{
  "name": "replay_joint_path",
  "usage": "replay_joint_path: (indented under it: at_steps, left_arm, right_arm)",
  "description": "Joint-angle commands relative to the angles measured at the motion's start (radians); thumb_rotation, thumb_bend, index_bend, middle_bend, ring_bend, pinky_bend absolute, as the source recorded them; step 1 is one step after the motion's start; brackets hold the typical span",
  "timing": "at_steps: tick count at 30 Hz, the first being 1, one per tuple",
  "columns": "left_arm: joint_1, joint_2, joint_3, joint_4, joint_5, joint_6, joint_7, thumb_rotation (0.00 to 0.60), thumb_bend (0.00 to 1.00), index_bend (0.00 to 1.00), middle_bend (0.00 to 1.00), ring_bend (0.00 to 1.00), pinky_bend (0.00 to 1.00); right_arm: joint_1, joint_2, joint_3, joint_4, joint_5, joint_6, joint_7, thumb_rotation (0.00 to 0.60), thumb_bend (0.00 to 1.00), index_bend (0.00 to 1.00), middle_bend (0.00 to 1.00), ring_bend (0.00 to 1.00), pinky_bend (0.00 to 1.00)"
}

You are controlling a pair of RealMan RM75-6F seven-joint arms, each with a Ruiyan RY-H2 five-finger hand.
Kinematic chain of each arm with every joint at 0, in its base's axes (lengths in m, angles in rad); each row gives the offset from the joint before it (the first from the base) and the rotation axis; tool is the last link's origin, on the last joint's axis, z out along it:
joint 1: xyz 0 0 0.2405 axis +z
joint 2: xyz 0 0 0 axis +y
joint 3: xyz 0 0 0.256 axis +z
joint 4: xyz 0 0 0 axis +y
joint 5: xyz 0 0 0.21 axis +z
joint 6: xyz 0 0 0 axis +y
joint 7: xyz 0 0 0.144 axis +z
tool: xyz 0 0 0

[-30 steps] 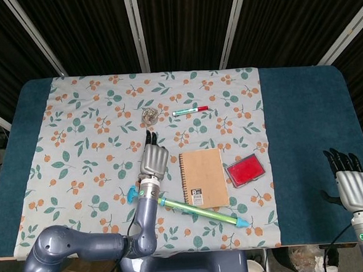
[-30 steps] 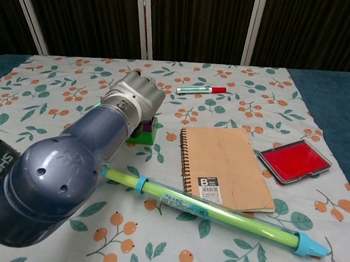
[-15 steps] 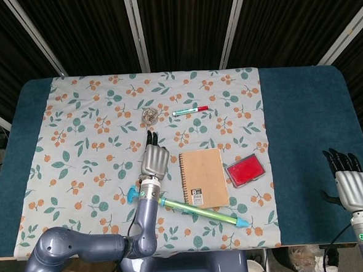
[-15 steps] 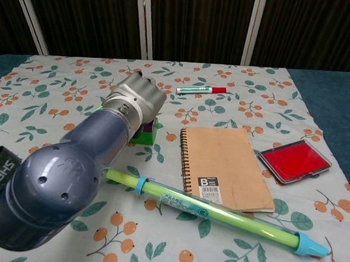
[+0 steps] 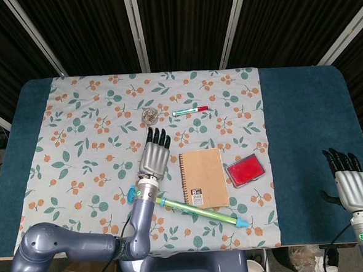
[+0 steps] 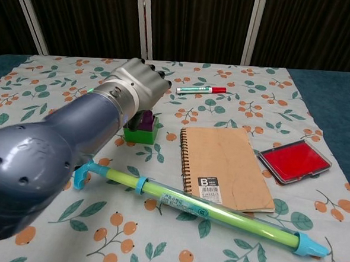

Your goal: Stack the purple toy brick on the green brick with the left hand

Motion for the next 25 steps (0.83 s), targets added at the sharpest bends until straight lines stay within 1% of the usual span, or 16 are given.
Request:
replay_joint_path:
  at_steps: [1, 3, 4, 5, 6, 7, 8, 9, 10, 11, 13, 14, 16, 19, 22, 25]
  left_arm:
    - [0.1, 0.213, 0.03, -0.32, 0.059, 0.088, -0.06, 0.6, 0.26, 0.08, 0.01, 0.0, 0.0]
    - [0.144, 0.294, 0.053, -0.42, 0.109, 0.112, -0.111, 0.6, 0.26, 0.09, 0.06, 0.0, 0.0]
    - [0.183, 0.358, 0.079, -0.488, 0.157, 0.13, -0.155, 0.6, 0.26, 0.1, 0.08, 0.0, 0.0]
    - [0.21, 0.401, 0.1, -0.529, 0.189, 0.144, -0.184, 0.6, 0.26, 0.11, 0.08, 0.0, 0.0]
    - [0.263, 0.472, 0.14, -0.591, 0.243, 0.179, -0.238, 0.6, 0.26, 0.11, 0.08, 0.0, 0.0]
    - [0.312, 0.526, 0.176, -0.629, 0.29, 0.21, -0.291, 0.6, 0.26, 0.12, 0.08, 0.0, 0.0]
    - [0.353, 0.573, 0.216, -0.654, 0.343, 0.223, -0.345, 0.6, 0.26, 0.12, 0.08, 0.0, 0.0]
    - [0.416, 0.639, 0.278, -0.668, 0.415, 0.241, -0.433, 0.6, 0.26, 0.12, 0.08, 0.0, 0.0]
    - [0.458, 0.677, 0.318, -0.662, 0.46, 0.251, -0.497, 0.6, 0.26, 0.12, 0.09, 0.0, 0.0]
    - [0.513, 0.723, 0.369, -0.635, 0.528, 0.263, -0.601, 0.6, 0.26, 0.13, 0.09, 0.0, 0.0]
    - [0.582, 0.765, 0.421, -0.573, 0.594, 0.277, -0.739, 0.6, 0.26, 0.14, 0.1, 0.0, 0.0]
    - [0.623, 0.784, 0.45, -0.518, 0.634, 0.283, -0.83, 0.6, 0.26, 0.15, 0.1, 0.0, 0.0]
    - [0.68, 0.791, 0.473, -0.421, 0.672, 0.297, -0.953, 0.6, 0.26, 0.16, 0.11, 0.0, 0.0]
    - [0.746, 0.767, 0.485, -0.281, 0.691, 0.293, -1.084, 0.6, 0.26, 0.17, 0.12, 0.0, 0.0]
    - [0.785, 0.733, 0.481, -0.177, 0.694, 0.266, -1.16, 0.6, 0.26, 0.17, 0.12, 0.0, 0.0]
    - [0.807, 0.7, 0.466, -0.101, 0.702, 0.247, -1.197, 0.6, 0.26, 0.17, 0.12, 0.0, 0.0]
  right_arm:
    - [-0.001, 0.001, -0.001, -0.002, -0.003, 0.001, 0.002, 0.6, 0.22, 0.03, 0.06, 0.1, 0.0]
    - [-0.001, 0.001, -0.003, -0.005, -0.006, 0.0, 0.004, 0.6, 0.22, 0.03, 0.06, 0.1, 0.0]
    - [-0.001, 0.002, -0.005, -0.007, -0.01, 0.002, 0.004, 0.6, 0.22, 0.03, 0.06, 0.1, 0.0]
    - [-0.001, 0.002, -0.005, -0.008, -0.012, 0.003, 0.004, 0.6, 0.22, 0.03, 0.06, 0.1, 0.0]
    - [-0.001, 0.002, -0.007, -0.011, -0.017, 0.005, 0.003, 0.6, 0.22, 0.03, 0.06, 0.1, 0.0]
    - [0.0, 0.001, -0.008, -0.014, -0.022, 0.007, 0.002, 0.6, 0.22, 0.03, 0.06, 0.1, 0.0]
    - [0.0, 0.001, -0.01, -0.016, -0.027, 0.008, -0.001, 0.6, 0.22, 0.03, 0.06, 0.1, 0.0]
    - [0.0, 0.0, -0.013, -0.02, -0.032, 0.009, -0.004, 0.6, 0.22, 0.03, 0.06, 0.1, 0.0]
    - [0.0, -0.001, -0.015, -0.023, -0.036, 0.009, -0.007, 0.6, 0.22, 0.03, 0.06, 0.1, 0.0]
    - [0.0, -0.001, -0.018, -0.027, -0.042, 0.011, -0.012, 0.6, 0.22, 0.03, 0.06, 0.1, 0.0]
    - [0.0, -0.003, -0.02, -0.035, -0.049, 0.016, -0.02, 0.6, 0.22, 0.03, 0.06, 0.1, 0.0]
    - [-0.001, -0.003, -0.022, -0.04, -0.055, 0.021, -0.026, 0.6, 0.22, 0.03, 0.06, 0.1, 0.0]
    - [-0.003, -0.004, -0.024, -0.047, -0.061, 0.027, -0.035, 0.6, 0.22, 0.03, 0.06, 0.1, 0.0]
    - [-0.004, -0.007, -0.026, -0.054, -0.065, 0.032, -0.049, 0.6, 0.22, 0.03, 0.06, 0.1, 0.0]
    - [-0.004, -0.009, -0.026, -0.059, -0.062, 0.034, -0.059, 0.6, 0.22, 0.03, 0.06, 0.1, 0.0]
    - [-0.005, -0.009, -0.026, -0.061, -0.058, 0.033, -0.068, 0.6, 0.22, 0.03, 0.06, 0.1, 0.0]
